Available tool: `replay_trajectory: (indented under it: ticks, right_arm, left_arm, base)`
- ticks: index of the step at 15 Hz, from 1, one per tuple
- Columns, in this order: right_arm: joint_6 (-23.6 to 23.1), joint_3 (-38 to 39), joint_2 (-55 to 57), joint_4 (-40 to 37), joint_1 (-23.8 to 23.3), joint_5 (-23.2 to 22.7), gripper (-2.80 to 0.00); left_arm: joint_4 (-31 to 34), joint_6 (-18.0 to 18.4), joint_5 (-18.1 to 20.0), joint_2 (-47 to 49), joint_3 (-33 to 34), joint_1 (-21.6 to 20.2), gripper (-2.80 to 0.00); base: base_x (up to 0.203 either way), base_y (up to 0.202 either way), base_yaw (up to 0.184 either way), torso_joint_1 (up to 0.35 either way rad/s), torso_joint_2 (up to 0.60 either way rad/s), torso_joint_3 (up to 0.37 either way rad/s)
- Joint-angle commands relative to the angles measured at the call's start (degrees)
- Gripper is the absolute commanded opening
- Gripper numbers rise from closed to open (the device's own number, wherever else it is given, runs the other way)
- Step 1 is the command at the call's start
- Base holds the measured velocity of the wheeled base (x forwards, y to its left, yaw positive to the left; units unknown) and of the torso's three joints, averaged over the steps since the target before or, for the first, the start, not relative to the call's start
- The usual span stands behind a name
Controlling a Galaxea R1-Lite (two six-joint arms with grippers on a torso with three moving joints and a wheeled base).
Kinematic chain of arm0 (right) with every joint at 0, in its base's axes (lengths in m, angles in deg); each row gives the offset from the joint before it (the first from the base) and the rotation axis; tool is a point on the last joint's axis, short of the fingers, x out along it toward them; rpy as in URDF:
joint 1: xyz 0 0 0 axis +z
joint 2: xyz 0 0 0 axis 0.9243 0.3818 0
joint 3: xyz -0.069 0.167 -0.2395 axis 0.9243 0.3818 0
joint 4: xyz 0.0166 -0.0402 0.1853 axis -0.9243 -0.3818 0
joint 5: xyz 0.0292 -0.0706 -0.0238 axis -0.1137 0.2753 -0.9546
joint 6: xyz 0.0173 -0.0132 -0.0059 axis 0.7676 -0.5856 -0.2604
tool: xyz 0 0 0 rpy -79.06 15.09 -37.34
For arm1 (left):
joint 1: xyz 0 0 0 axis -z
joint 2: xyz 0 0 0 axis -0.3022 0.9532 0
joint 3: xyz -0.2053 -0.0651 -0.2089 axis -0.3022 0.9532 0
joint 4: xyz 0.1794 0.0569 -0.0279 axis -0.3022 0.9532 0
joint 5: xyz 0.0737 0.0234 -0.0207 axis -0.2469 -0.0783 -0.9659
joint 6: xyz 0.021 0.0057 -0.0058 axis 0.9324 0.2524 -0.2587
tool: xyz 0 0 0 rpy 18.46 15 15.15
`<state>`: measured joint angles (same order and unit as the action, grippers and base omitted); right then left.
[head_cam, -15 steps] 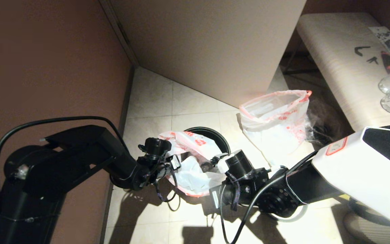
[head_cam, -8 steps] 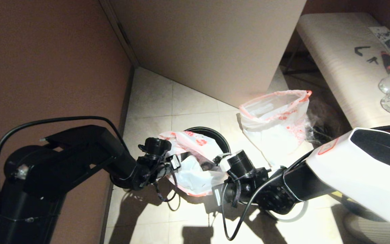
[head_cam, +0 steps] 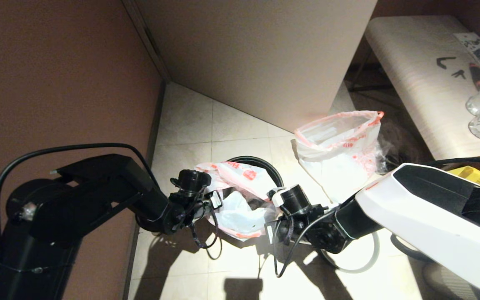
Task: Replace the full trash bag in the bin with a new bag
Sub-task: Put the new garbage bag on the trash can
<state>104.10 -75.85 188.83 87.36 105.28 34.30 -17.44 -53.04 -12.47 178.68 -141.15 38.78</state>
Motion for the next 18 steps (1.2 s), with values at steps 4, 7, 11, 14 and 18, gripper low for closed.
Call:
replay_trajectory:
  ticks: [4, 7, 11, 14, 18]
  right_arm:
    - [0.1, -0.9, 3.1, 0.1, -1.6, 0.5, -2.80]
    - [0.1, -4.3, 4.4, 0.2, -3.8, 1.0, -2.80]
    - [0.4, -9.6, 3.9, 0.2, -6.7, 1.5, -2.80]
    - [0.5, -10.8, 4.1, 0.2, -7.7, 1.6, -2.80]
    - [2.6, -4.1, -2.3, -0.3, -6.2, 2.1, -2.80]
  left_arm:
    - [-0.2, -0.2, -0.1, 0.1, 0.0, 0.0, -2.80]
    - [-0.2, -0.2, 0.2, -0.1, 0.2, 0.0, -2.80]
    - [-0.2, -0.1, 0.9, -0.2, 0.6, 0.4, -2.80]
    - [-0.5, -0.1, 1.3, -0.4, 0.9, 0.4, -2.80]
    - [-1.7, -0.2, 1.6, -0.4, 1.1, 0.3, -2.80]
  base:
    - [0.000, 0.000, 0.000, 0.000, 0.00, 0.000]
    - [0.000, 0.000, 0.000, 0.000, 0.00, 0.000]
    - [0.000, 0.000, 0.000, 0.000, 0.00, 0.000]
    - [0.000, 0.000, 0.000, 0.000, 0.00, 0.000]
    - [0.000, 0.000, 0.000, 0.000, 0.00, 0.000]
